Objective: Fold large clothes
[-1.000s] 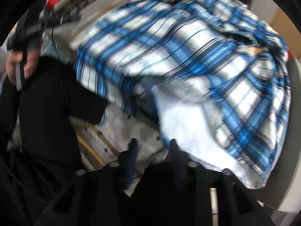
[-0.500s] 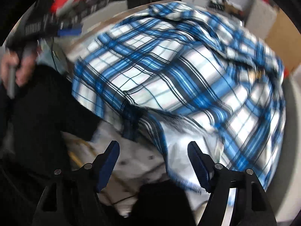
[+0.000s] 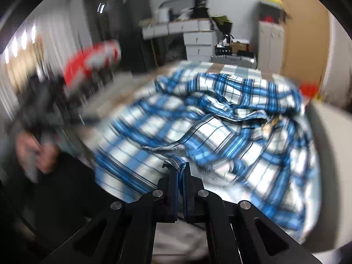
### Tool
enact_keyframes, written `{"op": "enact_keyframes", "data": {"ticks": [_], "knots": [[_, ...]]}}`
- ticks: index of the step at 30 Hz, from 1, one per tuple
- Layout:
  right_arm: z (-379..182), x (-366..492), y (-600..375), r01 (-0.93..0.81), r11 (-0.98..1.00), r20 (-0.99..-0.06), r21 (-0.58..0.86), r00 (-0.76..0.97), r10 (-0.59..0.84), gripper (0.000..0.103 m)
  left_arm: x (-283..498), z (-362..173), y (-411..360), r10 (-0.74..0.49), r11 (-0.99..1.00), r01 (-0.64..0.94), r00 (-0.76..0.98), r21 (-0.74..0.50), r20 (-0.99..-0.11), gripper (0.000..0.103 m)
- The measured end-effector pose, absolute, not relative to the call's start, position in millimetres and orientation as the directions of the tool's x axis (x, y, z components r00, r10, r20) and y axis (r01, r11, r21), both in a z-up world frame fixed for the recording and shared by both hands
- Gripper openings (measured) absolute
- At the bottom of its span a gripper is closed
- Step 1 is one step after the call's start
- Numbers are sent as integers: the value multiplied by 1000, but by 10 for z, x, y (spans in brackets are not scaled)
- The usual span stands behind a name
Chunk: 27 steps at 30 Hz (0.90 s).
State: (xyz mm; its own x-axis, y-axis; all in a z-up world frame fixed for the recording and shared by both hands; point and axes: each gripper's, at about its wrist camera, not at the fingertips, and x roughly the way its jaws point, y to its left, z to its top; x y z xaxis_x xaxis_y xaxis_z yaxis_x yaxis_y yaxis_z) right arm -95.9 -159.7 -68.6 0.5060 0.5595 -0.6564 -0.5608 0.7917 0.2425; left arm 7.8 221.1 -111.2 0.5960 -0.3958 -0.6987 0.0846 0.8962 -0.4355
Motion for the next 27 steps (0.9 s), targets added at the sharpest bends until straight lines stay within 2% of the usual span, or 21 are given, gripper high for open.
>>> {"op": "enact_keyframes", "data": {"ticks": [2,3,5,9,11,13,16,18,19,20,22,24,27], "knots": [[-680,-913,-1742,-538,749,-607,386,463,646,3,65,-1100,2211,-392,898,87,601,-431,-696,71],[-726,-872,-1781,-528,715,-601,458,409,687,3,60,-1097,2213,-390,899,87,603,-429,-695,71],[-847,-844,-1778,-511,691,-627,511,329,706,4,62,-1099,2221,-394,896,85,602,-435,-694,71],[-1151,-934,-1550,-543,739,-796,399,195,573,5,65,-1096,2236,-401,891,83,605,-446,-688,71],[-1210,-960,-1525,-545,765,-836,343,194,513,4,73,-1101,2232,-402,890,83,603,-447,-689,71],[-1155,-929,-1564,-524,789,-837,320,234,495,4,74,-1103,2228,-402,891,82,602,-447,-690,71],[-893,-901,-1763,-490,797,-766,354,337,548,4,72,-1102,2212,-402,891,85,603,-445,-690,71],[-830,-972,-1723,-528,796,-776,297,352,523,7,75,-1101,2200,-397,895,87,603,-438,-692,71],[-888,-1032,-1613,-572,782,-823,249,301,482,12,76,-1102,2190,-395,897,89,602,-433,-694,71],[-964,-1057,-1528,-597,766,-856,238,244,456,26,80,-1104,2181,-393,899,90,600,-429,-697,71],[-1230,-1195,-1274,-655,734,-930,180,129,343,44,86,-1108,2163,-386,903,89,598,-420,-702,71],[-1348,-1281,-1137,-694,705,-956,146,85,282,44,83,-1109,2148,-380,906,89,598,-413,-706,71],[-1206,-1215,-1120,-703,689,-929,175,113,352,44,71,-1105,2120,-366,915,93,600,-392,-711,71]]}}
